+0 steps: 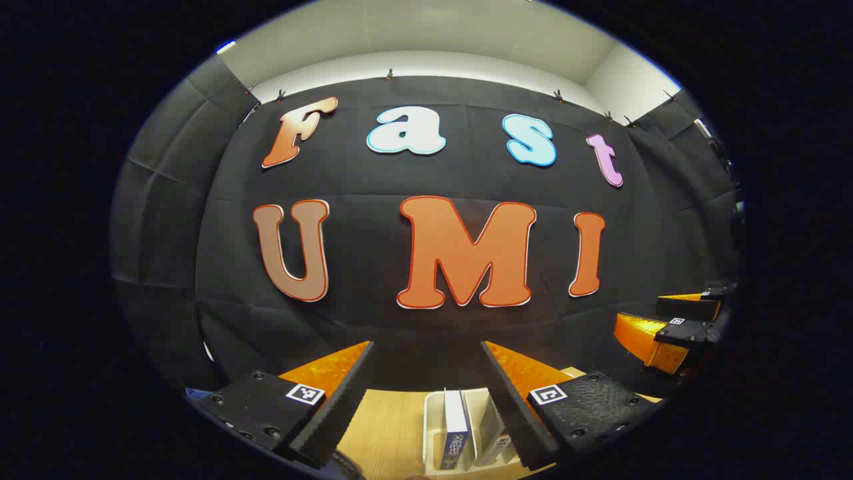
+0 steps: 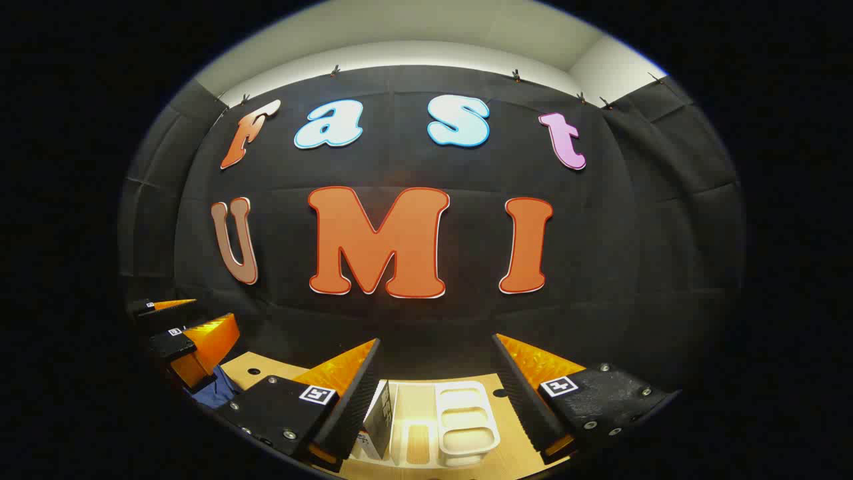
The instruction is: Open the schoolbag, grab two books from the bookshelf and put them into the schoolbag.
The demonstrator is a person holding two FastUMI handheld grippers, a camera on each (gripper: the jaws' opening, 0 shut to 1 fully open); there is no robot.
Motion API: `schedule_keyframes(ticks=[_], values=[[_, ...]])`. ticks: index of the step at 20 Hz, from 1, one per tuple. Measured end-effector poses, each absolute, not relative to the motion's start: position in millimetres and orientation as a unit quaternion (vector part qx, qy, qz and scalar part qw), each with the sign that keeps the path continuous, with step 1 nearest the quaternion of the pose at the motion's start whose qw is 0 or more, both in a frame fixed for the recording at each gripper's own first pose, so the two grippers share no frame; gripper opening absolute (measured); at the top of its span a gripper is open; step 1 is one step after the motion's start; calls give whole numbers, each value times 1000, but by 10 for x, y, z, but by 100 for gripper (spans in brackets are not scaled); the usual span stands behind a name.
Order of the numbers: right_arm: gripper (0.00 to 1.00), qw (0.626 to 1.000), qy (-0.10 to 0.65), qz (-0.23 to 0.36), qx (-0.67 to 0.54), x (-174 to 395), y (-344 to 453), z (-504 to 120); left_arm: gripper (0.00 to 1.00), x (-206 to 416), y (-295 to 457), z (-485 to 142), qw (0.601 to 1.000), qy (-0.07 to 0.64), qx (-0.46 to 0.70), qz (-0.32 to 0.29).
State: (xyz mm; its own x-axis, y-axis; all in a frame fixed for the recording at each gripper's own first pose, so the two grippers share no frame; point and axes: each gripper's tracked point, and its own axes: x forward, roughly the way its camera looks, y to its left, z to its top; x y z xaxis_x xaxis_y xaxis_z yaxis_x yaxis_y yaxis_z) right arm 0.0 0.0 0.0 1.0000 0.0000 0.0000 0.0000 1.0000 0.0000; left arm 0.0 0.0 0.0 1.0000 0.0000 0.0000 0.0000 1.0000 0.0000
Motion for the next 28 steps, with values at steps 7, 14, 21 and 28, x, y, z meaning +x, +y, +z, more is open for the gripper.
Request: schedule_keyframes(ticks=[7, 14, 21, 28], values=[[95, 1000, -1, 22, -6, 15, 187, 37, 96, -97, 28, 7, 1000, 2, -18, -14], [95, 1000, -2, 26, -14, 3, 262, 49, 95, -136, 78, -4, 1000, 7, -14, -7], [95, 999, 9, 28, -20, -27, 291, -25, 95, -172, 160, -76, 1000, 17, -16, 3], [95, 999, 9, 33, -25, -59, 350, -33, 96, -216, 187, -69, 1000, 18, -17, 4]])
